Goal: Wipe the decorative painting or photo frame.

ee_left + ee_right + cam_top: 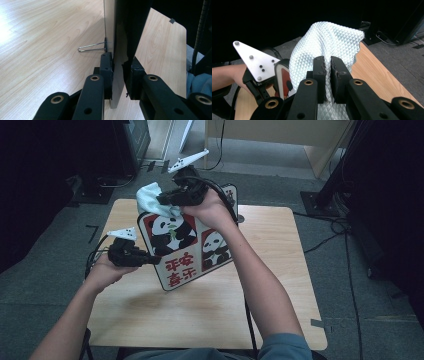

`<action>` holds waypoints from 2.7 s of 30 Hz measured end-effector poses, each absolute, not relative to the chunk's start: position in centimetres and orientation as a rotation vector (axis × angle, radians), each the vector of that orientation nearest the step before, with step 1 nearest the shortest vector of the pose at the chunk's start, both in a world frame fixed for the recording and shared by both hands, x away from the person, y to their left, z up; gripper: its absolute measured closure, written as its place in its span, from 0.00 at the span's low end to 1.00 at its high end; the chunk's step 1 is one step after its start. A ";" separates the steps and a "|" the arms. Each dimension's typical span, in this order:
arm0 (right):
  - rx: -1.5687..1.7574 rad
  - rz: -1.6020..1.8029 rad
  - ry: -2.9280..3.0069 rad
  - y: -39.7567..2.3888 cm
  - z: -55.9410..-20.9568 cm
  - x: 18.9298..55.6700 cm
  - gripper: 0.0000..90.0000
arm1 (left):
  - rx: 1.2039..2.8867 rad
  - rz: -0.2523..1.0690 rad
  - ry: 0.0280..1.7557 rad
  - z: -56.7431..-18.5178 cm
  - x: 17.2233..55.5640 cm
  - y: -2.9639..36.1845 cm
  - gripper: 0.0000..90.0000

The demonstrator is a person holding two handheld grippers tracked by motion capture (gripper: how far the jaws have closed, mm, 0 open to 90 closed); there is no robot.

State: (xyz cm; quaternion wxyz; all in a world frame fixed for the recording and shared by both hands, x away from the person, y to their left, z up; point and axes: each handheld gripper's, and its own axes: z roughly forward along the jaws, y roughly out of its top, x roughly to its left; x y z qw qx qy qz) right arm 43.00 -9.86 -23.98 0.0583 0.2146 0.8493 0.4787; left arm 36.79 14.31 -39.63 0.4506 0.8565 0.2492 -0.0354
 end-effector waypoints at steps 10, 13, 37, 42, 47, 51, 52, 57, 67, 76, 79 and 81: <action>0.685 1.441 2.560 -11.2 -24.0 43.5 0.93 | 2.111 -0.090 0.619 -39.7 36.8 14.3 0.88; 0.698 1.448 2.557 -11.6 -24.0 43.6 0.93 | 2.111 -0.090 0.618 -39.7 36.8 14.3 0.88; 0.777 1.436 2.517 -14.6 -24.0 44.8 0.92 | 2.109 -0.088 0.620 -39.7 36.9 14.4 0.88; 0.793 1.428 2.505 -15.3 -24.0 45.0 0.92 | 2.106 -0.089 0.622 -39.7 36.9 14.4 0.88; 0.814 1.422 2.491 -16.1 -24.1 45.2 0.92 | 2.105 -0.087 0.624 -39.7 36.8 14.4 0.88; 0.823 1.419 2.480 -16.6 -24.1 45.4 0.92 | 2.106 -0.087 0.623 -39.7 36.8 14.4 0.88; 0.840 1.416 2.479 -16.7 -24.0 45.4 0.92 | 2.106 -0.086 0.623 -39.7 36.8 14.4 0.88; 0.847 1.426 2.460 -17.5 -24.2 45.6 0.92 | 2.107 -0.086 0.623 -39.7 36.8 14.4 0.88; 0.876 1.446 2.415 -19.1 -24.5 45.8 0.91 | 2.106 -0.090 0.627 -39.7 36.8 14.3 0.88; 0.918 1.454 2.384 -20.8 -24.7 46.4 0.91 | 2.103 -0.090 0.633 -39.7 36.9 14.4 0.88; 0.930 1.449 2.370 -21.4 -24.7 46.5 0.90 | 2.104 -0.091 0.632 -39.7 36.9 14.4 0.88; 0.939 1.449 2.359 -21.7 -24.8 46.6 0.90 | 2.106 -0.090 0.631 -39.7 36.9 14.4 0.88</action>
